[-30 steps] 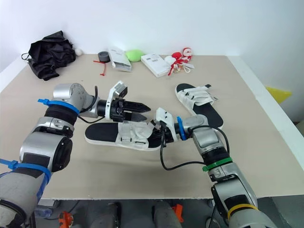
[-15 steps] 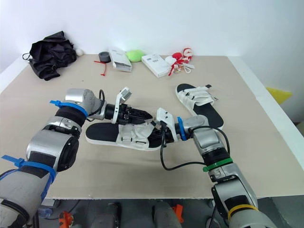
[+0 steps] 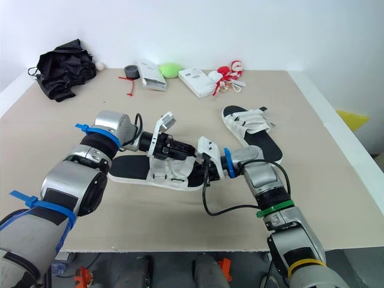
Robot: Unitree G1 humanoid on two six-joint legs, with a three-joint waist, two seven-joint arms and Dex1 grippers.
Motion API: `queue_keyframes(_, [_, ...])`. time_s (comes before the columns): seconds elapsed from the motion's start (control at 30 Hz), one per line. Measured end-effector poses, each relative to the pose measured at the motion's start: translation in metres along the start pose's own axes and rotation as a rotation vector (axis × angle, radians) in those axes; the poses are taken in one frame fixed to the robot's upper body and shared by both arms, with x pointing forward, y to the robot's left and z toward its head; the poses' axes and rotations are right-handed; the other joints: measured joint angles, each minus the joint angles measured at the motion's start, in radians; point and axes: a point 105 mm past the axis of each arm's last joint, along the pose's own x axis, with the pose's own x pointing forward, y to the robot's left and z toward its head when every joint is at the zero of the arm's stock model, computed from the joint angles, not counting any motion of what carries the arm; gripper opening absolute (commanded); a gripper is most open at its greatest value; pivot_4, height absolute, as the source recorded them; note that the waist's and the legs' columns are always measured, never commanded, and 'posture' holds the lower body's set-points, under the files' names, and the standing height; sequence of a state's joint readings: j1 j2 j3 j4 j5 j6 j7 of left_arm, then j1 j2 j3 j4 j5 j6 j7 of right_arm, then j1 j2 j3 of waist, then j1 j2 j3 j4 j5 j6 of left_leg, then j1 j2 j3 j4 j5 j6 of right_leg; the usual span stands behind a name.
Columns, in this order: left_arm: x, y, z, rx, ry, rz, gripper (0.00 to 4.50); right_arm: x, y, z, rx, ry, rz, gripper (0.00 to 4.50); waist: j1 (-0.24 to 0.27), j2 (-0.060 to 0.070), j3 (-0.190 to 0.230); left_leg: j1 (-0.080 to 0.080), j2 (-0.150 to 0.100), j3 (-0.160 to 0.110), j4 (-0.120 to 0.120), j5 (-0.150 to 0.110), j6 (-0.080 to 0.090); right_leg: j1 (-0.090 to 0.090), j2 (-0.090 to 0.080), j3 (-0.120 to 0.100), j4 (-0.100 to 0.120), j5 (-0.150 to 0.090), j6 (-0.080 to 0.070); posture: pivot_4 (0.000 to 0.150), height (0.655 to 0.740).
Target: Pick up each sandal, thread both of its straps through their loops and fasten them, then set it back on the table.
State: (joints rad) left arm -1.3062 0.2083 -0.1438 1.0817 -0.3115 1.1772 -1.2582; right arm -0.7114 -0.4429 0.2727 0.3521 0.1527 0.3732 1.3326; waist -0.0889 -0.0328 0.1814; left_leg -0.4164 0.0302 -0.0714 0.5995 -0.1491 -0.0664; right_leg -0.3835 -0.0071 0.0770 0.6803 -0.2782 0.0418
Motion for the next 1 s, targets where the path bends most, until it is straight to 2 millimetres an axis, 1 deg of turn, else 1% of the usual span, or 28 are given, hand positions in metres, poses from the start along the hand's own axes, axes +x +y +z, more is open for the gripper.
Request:
queue_keyframes(0.07, [0.0, 0.0, 0.0, -0.002, -0.001, -0.008, 3.73, 0.0, 0.0, 0.0, 0.0, 0.0, -0.002, 0.0, 0.0, 0.0, 0.0, 0.0, 0.0, 0.0, 0.0, 0.0, 0.0, 0.0, 0.0, 0.0, 0.0, 0.0, 0.0, 0.15, 0.738])
queue_keyframes(0.17, [0.0, 0.002, 0.001, -0.006, -0.014, 0.003, 2.99, 0.0, 0.0, 0.0, -0.001, 0.0, -0.002, 0.0, 0.0, 0.0, 0.0, 0.0, 0.0, 0.0, 0.0, 0.0, 0.0, 0.0, 0.0, 0.0, 0.0, 0.0, 0.0, 0.15, 0.738])
queue_keyframes(0.23, [-0.002, 0.009, 0.001, -0.026, -0.038, 0.03, 1.91, 0.0, 0.0, 0.0, -0.002, -0.001, -0.003, 0.0, 0.0, 0.0, 0.0, 0.0, 0.0, 0.0, 0.0, 0.0, 0.0, 0.0, 0.0, 0.0, 0.0, 0.0, 0.0, 0.15, 0.738])
queue_keyframes(0.3, [-0.003, 0.012, 0.002, -0.034, -0.057, 0.052, 1.09, 0.0, 0.0, 0.0, -0.002, -0.001, -0.003, 0.0, 0.0, 0.0, 0.0, 0.0, 0.0, 0.0, 0.0, 0.0, 0.0, 0.0, 0.0, 0.0, 0.0, 0.0, 0.0, 0.15, 0.738])
queue_keyframes(0.33, [-0.004, 0.015, 0.002, -0.038, -0.064, 0.063, 0.6, 0.0, 0.0, 0.0, -0.002, -0.001, -0.004, 0.0, 0.0, 0.0, 0.0, 0.0, 0.0, 0.0, 0.0, 0.0, 0.0, 0.0, 0.0, 0.0, 0.0, 0.0, 0.0, 0.15, 0.738])
queue_keyframes(0.37, [-0.004, 0.016, 0.002, -0.04, -0.067, 0.07, 0.18, 0.0, 0.0, 0.0, -0.002, -0.001, -0.004, 0.0, 0.0, 0.0, 0.0, 0.0, 0.0, 0.0, 0.0, 0.0, 0.0, 0.0, 0.0, 0.0, 0.0, 0.0, 0.0, 0.15, 0.738])
queue_keyframes(0.4, [-0.004, 0.016, 0.002, -0.04, -0.068, 0.073, 0.05, 0.0, 0.0, 0.0, -0.002, -0.001, -0.004, 0.0, 0.0, 0.0, 0.0, 0.0, 0.0, 0.0, 0.0, 0.0, 0.0, 0.0, 0.0, 0.0, 0.0, 0.0, 0.0, 0.15, 0.738])
queue_keyframes(0.77, [-0.005, 0.013, 0.001, -0.032, -0.052, 0.052, 0.05, 0.0, 0.0, 0.0, -0.002, -0.001, -0.004, 0.0, 0.0, 0.0, 0.0, 0.0, 0.0, 0.0, 0.0, 0.0, 0.0, 0.0, 0.0, 0.0, 0.0, 0.0, 0.0, 0.15, 0.738])
queue_keyframes(0.9, [-0.006, 0.011, 0.008, 0.016, -0.097, 0.029, 0.05, 0.0, 0.0, 0.0, -0.002, -0.001, -0.004, 0.0, 0.0, 0.0, 0.0, 0.0, 0.0, 0.0, 0.0, 0.0, 0.0, 0.0, 0.0, 0.0, 0.0, 0.0, 0.0, 0.15, 0.738])
queue_keyframes(1.0, [-0.013, -0.001, 0.021, 0.057, -0.195, -0.057, 0.05, 0.0, 0.0, 0.0, -0.002, -0.001, -0.005, 0.0, 0.0, 0.0, 0.0, 0.0, 0.0, 0.0, 0.0, 0.0, 0.0, 0.0, 0.0, 0.0, 0.0, 0.0, 0.0, 0.15, 0.738])
